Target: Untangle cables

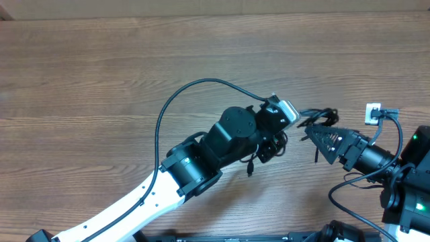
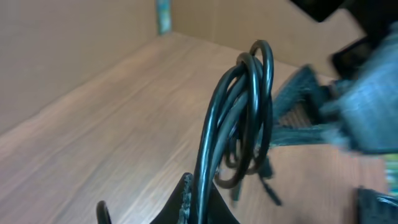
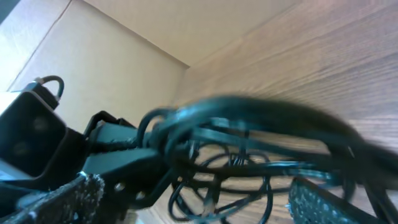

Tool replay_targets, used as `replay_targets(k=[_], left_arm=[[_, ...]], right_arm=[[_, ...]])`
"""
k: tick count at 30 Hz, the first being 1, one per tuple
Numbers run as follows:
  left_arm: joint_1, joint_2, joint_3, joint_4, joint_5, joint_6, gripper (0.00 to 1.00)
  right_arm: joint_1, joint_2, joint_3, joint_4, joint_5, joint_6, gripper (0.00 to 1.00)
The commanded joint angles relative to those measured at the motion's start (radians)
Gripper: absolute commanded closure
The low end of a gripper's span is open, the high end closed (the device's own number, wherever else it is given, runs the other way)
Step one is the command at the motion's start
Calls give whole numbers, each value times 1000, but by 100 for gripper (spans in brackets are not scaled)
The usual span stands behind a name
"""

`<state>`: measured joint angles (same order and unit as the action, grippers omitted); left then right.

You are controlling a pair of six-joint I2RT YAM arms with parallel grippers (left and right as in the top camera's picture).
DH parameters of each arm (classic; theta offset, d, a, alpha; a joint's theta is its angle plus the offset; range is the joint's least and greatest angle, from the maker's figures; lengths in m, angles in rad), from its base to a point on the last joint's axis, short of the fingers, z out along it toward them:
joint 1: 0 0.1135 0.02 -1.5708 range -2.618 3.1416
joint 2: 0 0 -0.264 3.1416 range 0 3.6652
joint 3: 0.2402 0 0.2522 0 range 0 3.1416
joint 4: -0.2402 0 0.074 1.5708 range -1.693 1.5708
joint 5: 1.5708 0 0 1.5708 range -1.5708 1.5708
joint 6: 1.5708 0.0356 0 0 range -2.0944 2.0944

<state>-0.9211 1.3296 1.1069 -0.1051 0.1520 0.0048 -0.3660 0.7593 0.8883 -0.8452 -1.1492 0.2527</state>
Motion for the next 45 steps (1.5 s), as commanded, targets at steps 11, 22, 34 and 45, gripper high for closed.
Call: replay_targets(k=[11, 22, 34, 45], left_arm=[[-63, -24, 20, 12, 75, -38, 96], [-59, -24, 20, 25, -6, -35, 96], [-25, -66, 20, 17, -192, -69, 96], [-22, -193, 20, 3, -274, -69, 96]], right_arm=[[0, -2, 16, 19, -31, -183, 82], [0, -2, 16, -37, -32, -184, 96], [0, 0, 16, -242, 336, -165, 96], [0, 66, 15, -295, 708, 13, 96]])
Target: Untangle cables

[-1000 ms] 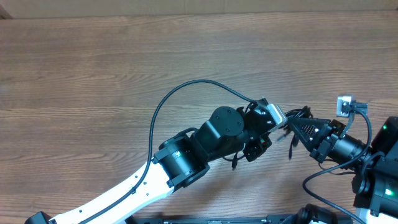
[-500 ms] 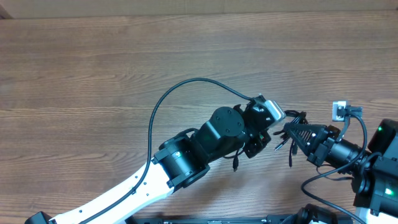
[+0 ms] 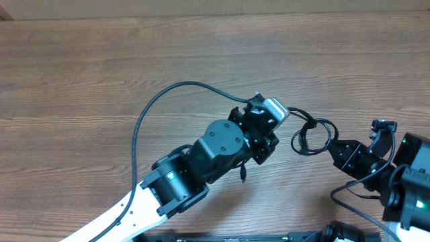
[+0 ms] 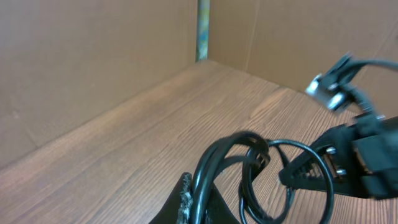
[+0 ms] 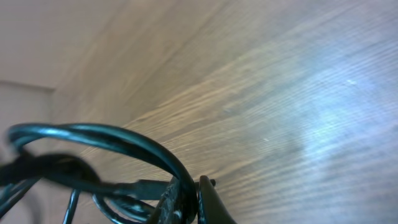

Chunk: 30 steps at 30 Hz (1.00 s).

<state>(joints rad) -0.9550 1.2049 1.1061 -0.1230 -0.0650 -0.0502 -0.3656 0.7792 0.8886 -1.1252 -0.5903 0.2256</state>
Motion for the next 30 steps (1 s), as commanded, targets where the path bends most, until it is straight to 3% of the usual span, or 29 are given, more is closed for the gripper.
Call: replay_targets(k=[1, 9, 19, 30], left_arm=[[12, -79, 21, 21, -50, -14, 96], [12, -167, 21, 22, -35, -18, 96], [12, -208, 21, 6, -43, -17, 96], [12, -208, 21, -8, -49, -17, 96]], right_arm=[[0, 63, 15, -19, 149, 40, 96], [0, 197, 15, -25, 148, 28, 96], [0, 214, 15, -29, 139, 12, 96], [0, 214, 15, -55, 5, -104, 79]])
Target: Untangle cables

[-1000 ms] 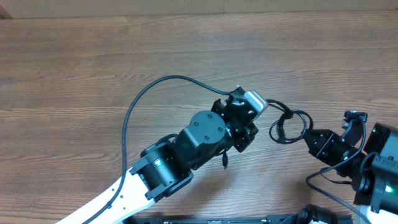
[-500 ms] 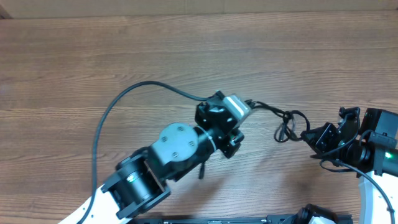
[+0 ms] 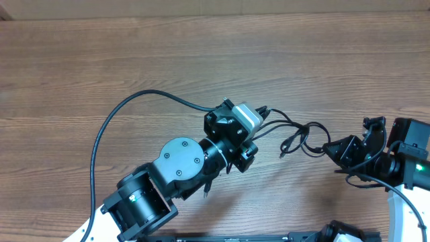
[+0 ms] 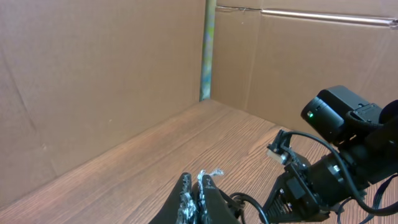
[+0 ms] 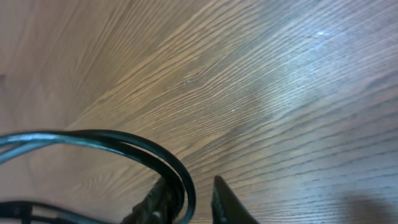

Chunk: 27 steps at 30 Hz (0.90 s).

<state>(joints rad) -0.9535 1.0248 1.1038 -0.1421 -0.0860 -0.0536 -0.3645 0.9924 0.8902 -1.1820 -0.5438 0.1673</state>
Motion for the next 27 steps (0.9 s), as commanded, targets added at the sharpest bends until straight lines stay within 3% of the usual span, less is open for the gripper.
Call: replay_targets(k=[1, 9, 15, 17, 21, 27], left_arm=[[11, -28, 23, 11, -28, -14, 96], [11, -27, 23, 9, -29, -5, 96], [11, -25, 23, 8, -29, 3, 96], [11, -19, 23, 10, -29, 6, 96], [11, -5, 23, 11, -18, 5, 96], [11, 14, 23, 51, 80, -3, 96]], right_arm=[[-2, 1, 13, 2, -50, -45, 78], [-2, -19, 13, -2, -241, -209, 68], [-2, -69, 13, -3, -404, -338, 54], [-2, -92, 13, 7, -476, -337, 45], [-2, -107, 14, 21, -594, -322, 11], [-2, -107, 14, 21, -700, -321, 9]])
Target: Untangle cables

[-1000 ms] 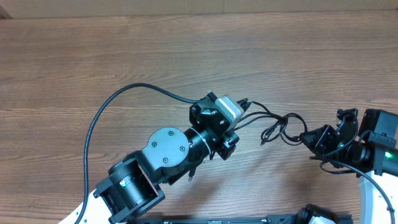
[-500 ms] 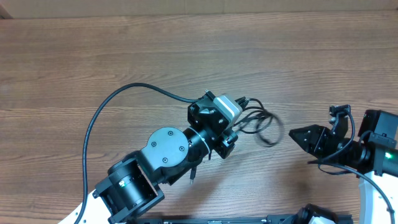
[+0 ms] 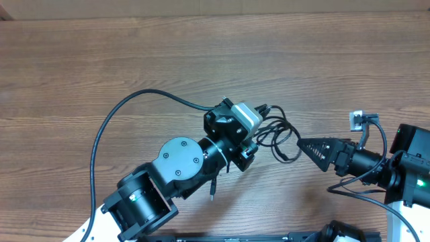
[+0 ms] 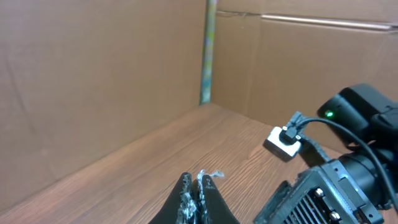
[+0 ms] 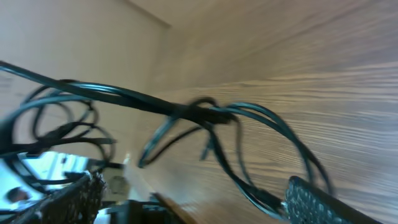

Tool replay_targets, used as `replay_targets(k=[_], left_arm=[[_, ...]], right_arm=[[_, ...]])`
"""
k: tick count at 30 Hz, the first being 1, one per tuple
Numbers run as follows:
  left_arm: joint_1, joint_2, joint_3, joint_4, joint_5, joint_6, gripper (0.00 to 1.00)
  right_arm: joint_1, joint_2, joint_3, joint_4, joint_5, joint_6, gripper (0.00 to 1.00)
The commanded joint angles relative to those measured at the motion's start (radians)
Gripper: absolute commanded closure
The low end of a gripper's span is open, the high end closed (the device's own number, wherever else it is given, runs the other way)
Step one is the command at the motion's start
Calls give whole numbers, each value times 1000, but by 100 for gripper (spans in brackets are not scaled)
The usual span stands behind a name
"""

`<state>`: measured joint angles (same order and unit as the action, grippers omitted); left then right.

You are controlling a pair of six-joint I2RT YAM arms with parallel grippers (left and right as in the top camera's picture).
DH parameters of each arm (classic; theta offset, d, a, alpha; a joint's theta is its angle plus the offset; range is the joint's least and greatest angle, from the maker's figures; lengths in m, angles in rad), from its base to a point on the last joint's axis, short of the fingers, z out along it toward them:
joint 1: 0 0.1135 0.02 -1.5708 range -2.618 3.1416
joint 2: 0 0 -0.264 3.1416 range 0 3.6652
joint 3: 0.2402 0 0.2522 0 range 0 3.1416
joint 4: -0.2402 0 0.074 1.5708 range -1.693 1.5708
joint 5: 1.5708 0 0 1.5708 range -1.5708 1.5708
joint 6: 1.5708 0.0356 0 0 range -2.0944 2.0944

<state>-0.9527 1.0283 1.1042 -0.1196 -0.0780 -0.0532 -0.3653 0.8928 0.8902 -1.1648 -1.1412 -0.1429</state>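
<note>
A tangle of thin black cables [image 3: 281,136] loops between the two arms at mid-table. It runs out from my left gripper [image 3: 260,132]. The left wrist view shows those fingers [image 4: 186,198] pressed together, with the cable hidden below them; the left gripper [image 4: 199,186] itself is shut. My right gripper [image 3: 308,144] points left at the loops from the right, just short of them. In the right wrist view it [image 5: 194,183] stands wide open. There the cable loops [image 5: 211,115] hang ahead of it, and one strand runs down by the right finger [image 5: 311,199].
The wooden table [image 3: 101,60] stretches left and to the back. The left arm's own thick black lead [image 3: 127,104] arcs over it. A white plug [image 3: 357,120] sits on the right wrist lead. Cardboard walls [image 4: 93,74] ring the table.
My right gripper has let go of the cable and stands wide open, turned to point left at the loops. The cable has slackened into loops by my left gripper, which has stayed put.
At first both grippers met at the tangled bundle, the right one open around it. Then each was shut on cable, and the left arm moved left, stretching the strands out. Now the right has let go and the loops hang from the left.
</note>
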Motion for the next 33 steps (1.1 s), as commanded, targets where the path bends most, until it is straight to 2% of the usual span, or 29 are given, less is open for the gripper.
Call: replay_targets(k=[1, 6, 11, 14, 18, 19, 21, 24, 33], left_arm=[[10, 14, 23, 40, 91, -6, 96], [10, 34, 23, 63, 156, -8, 96], [10, 51, 23, 90, 178, -83, 96], [10, 52, 23, 127, 208, -83, 96], [10, 53, 23, 164, 233, -83, 96], [10, 55, 23, 170, 242, -85, 96], [10, 60, 23, 179, 268, -86, 96], [10, 63, 23, 180, 269, -83, 96], [18, 56, 23, 272, 235, -86, 96]], right_arm=[[-1, -7, 14, 4, -103, -11, 9], [-1, -7, 14, 5, -103, -11, 9], [-1, -7, 14, 6, -76, -12, 20], [-1, -7, 14, 6, 7, -11, 30], [-1, -7, 13, 7, 16, -11, 37], [-1, -7, 13, 7, 17, -11, 41], [-1, -6, 13, 6, 34, -6, 70], [-1, -6, 13, 6, 131, 46, 96], [-1, -6, 13, -84, 465, 68, 96]])
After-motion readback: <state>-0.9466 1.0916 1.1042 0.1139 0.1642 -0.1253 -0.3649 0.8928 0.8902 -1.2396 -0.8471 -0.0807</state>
